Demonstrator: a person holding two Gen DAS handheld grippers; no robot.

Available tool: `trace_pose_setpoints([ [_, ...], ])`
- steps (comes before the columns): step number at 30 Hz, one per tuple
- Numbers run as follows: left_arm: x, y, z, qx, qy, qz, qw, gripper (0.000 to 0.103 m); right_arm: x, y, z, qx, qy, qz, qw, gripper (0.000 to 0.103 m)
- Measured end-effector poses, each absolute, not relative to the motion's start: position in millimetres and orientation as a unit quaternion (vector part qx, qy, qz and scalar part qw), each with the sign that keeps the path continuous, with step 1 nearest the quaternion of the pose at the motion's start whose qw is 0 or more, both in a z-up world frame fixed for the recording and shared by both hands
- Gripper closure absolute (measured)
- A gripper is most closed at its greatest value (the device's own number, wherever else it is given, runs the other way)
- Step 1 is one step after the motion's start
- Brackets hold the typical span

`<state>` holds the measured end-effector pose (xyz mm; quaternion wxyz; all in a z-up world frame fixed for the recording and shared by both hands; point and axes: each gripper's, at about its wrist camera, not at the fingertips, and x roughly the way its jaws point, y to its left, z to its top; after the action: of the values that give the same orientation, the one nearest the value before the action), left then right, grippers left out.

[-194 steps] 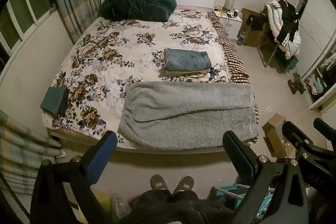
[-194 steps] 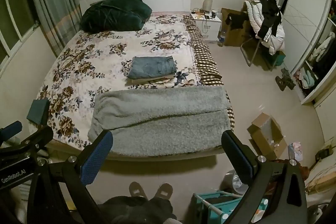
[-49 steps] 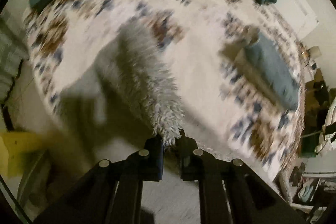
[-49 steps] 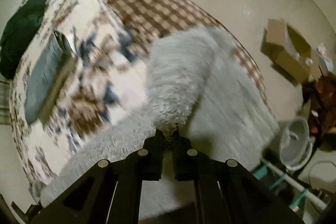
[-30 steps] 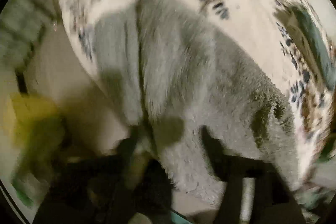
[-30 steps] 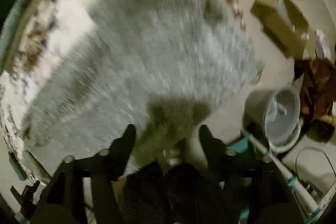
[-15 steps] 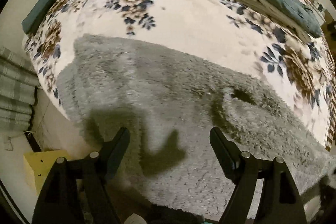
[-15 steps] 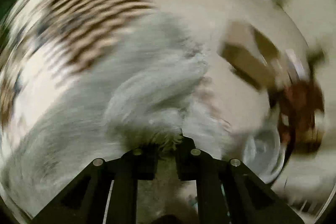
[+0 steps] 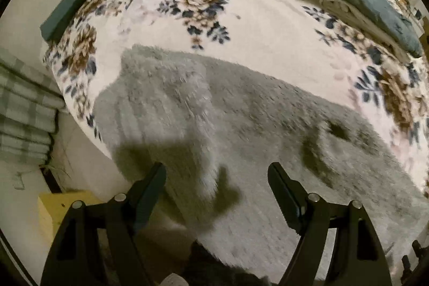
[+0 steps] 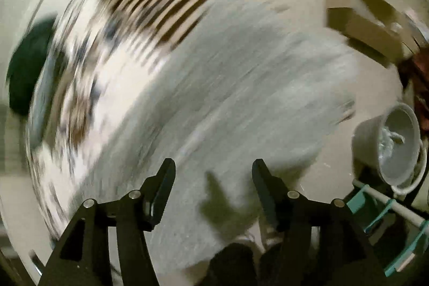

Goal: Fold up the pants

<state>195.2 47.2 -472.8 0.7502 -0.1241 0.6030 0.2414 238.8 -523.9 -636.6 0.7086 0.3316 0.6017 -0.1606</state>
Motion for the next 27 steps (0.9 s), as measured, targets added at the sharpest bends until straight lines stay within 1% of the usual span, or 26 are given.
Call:
trace_pose_setpoints([
  [4,216.0,75.5,-504.5,-0.094,0.608,0.274,0.739,0.026,245.5,-443.6,-656.2,0.301,0.641,-0.119,0.695,0.041],
  [7,212.9,121.3,-528.0,-0.124,0.614,0.313,0.714,0.026,251.1,-389.3,-657.8,0.279,0.653,-0.095,0.698,0.041],
  [12,133.8,221.6,-535.8,-0.254,0.605,0.358,0.664,0.026,275.5,-316.8,-647.6,0.246,0.671,-0.074,0.696,0.041],
  [16,72.3,258.8,-539.7,-0.372,0.596,0.351,0.62,0.026,295.9,-244.6,-643.4,0.21,0.692,-0.018,0.69,0.041],
  [19,59.4,269.1,-534.8,-0.421,0.578,0.333,0.615,0.026,310.7,-181.7,-644.4,0.195,0.707,0.036,0.678,0.041],
  [21,66.1,271.5,-532.6,-0.427,0.57,0.317,0.626,0.026,316.9,-147.2,-645.2,0.203,0.711,0.059,0.67,0.041],
  [25,99.6,269.0,-549.4,-0.388,0.592,0.28,0.648,0.026,336.2,-117.5,-648.1,0.229,0.708,0.059,0.665,0.041],
  [26,105.6,268.5,-554.3,-0.391,0.589,0.267,0.655,0.037,339.3,-114.6,-649.0,0.235,0.705,0.051,0.667,0.041],
  [27,108.6,266.5,-556.2,-0.391,0.581,0.258,0.665,0.067,345.4,-115.9,-649.8,0.238,0.702,0.037,0.67,0.041],
])
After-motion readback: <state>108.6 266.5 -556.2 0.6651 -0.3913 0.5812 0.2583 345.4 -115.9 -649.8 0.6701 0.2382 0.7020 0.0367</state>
